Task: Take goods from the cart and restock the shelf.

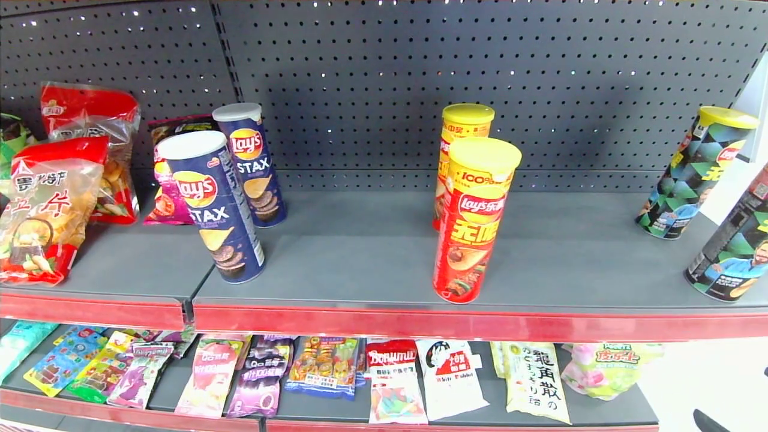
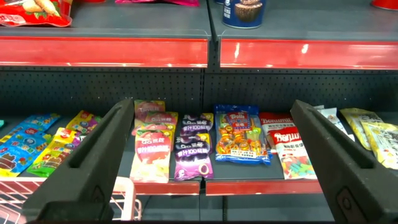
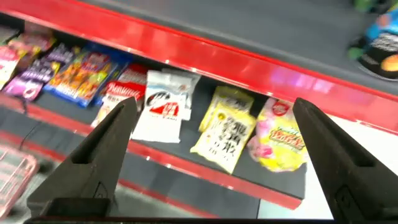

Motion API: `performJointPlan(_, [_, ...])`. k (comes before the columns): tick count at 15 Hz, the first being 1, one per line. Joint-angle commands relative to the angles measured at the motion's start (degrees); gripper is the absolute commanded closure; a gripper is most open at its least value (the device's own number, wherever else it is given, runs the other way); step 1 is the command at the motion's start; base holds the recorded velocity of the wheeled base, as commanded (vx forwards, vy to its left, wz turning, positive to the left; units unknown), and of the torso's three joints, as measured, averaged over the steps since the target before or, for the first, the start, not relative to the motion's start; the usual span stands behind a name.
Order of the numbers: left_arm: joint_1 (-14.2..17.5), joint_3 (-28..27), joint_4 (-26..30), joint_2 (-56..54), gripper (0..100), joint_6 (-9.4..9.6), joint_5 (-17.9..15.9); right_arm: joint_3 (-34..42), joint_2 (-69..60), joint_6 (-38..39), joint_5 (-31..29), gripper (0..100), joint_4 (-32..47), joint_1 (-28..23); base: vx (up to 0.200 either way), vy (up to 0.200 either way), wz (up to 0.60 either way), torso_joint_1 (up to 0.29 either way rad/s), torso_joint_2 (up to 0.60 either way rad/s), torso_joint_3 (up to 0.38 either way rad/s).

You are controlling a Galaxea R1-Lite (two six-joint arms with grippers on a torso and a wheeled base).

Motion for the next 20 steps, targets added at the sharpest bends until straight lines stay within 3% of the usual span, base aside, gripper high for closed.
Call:
performJointPlan(1, [0.0, 0.0, 0.0, 0.1, 0, -0.02, 0.0, 3.4, -7.0, -0.2, -0.1, 0, 0.7, -1.3, 0.000, 0.000, 0.00, 0.000, 0.00, 0.000])
performJointPlan(4, [0.0, 0.0, 0.0, 0.1, 0, -0.02, 0.0, 3.8, -12.2, -0.1, 0.1, 0, 2.3, -3.6, 0.000, 0.000, 0.00, 0.000, 0.00, 0.000])
performJointPlan(6, [0.0, 0.0, 0.0, 0.1, 0, -0.02, 0.0, 3.9, -20.6, 0.5, 0.3, 0, 10.6, -7.5, 0.000, 0.000, 0.00, 0.000, 0.00, 0.000])
performJointPlan(8, [0.0, 0.0, 0.0, 0.1, 0, -0.02, 0.0, 3.0, -25.7, 1.1, 1.9, 0, 13.5, -8.0, 0.000, 0.000, 0.00, 0.000, 0.00, 0.000])
performJointPlan(9, [0.0, 0.0, 0.0, 0.1, 0, -0.02, 0.0, 2.9, -28.8, 3.1, 6.7, 0, 13.9, -8.7, 0.000, 0.000, 0.00, 0.000, 0.00, 0.000])
performJointPlan(12, [0.0, 0.0, 0.0, 0.1, 0, -0.02, 0.0, 3.1, -28.8, 12.1, 7.5, 0, 13.2, -8.8, 0.000, 0.000, 0.00, 0.000, 0.00, 0.000])
performJointPlan(13, [0.0, 0.0, 0.0, 0.1, 0, -0.02, 0.0, 3.0, -28.8, 12.6, 6.6, 0, 13.3, -8.8, 0.000, 0.000, 0.00, 0.000, 0.00, 0.000])
performJointPlan(16, [0.0, 0.0, 0.0, 0.1, 0, -0.02, 0.0, 3.2, -28.8, 5.2, -3.8, 0, 13.2, -8.8, 0.000, 0.000, 0.00, 0.000, 0.00, 0.000])
performJointPlan(19, [0.0, 0.0, 0.0, 0.1, 0, -0.02, 0.0, 3.5, -28.8, 8.4, -6.5, 0, 12.8, -8.8, 0.000, 0.000, 0.00, 0.000, 0.00, 0.000])
performJointPlan(20, [0.0, 0.0, 0.0, 0.1, 0, -0.02, 0.0, 3.4, -28.8, 8.4, -4.2, 0, 13.4, -8.9, 0.000, 0.000, 0.00, 0.000, 0.00, 0.000])
